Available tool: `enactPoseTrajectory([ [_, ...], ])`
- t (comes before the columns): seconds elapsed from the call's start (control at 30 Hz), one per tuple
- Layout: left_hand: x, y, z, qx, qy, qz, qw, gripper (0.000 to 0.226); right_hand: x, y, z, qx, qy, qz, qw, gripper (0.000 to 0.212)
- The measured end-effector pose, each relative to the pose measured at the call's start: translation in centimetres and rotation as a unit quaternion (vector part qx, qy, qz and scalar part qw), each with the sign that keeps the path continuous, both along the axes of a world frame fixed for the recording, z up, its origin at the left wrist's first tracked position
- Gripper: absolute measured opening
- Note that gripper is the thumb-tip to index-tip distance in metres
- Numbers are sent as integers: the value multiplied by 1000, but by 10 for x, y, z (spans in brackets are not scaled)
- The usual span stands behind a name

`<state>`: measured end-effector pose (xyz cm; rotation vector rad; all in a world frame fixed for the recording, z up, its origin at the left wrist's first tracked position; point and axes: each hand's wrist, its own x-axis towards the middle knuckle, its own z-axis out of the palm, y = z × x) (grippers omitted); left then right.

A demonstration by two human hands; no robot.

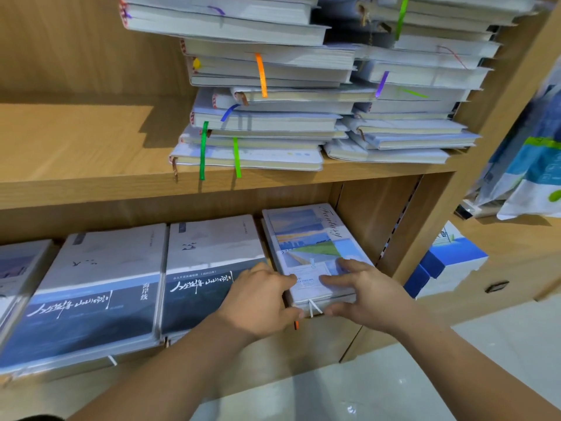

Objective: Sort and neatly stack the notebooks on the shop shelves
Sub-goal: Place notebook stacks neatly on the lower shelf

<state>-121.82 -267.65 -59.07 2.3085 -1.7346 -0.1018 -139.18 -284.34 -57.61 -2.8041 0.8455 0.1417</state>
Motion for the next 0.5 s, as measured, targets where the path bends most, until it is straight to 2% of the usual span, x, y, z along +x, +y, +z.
enactPoseTrajectory([
  [0.17, -12, -7, -11, -21, -34, 26, 999, 41, -6, 5, -8, -69, -28, 5, 997, 46],
  [0.3, -13, -8, -15, -32, -36, 31, 998, 40, -2, 5, -13, -119, -17, 14, 993, 44],
  [0.5, -18, 9, -8, -74, 30, 29, 996, 35, -4, 18, -7, -148, 9, 8, 989, 42],
])
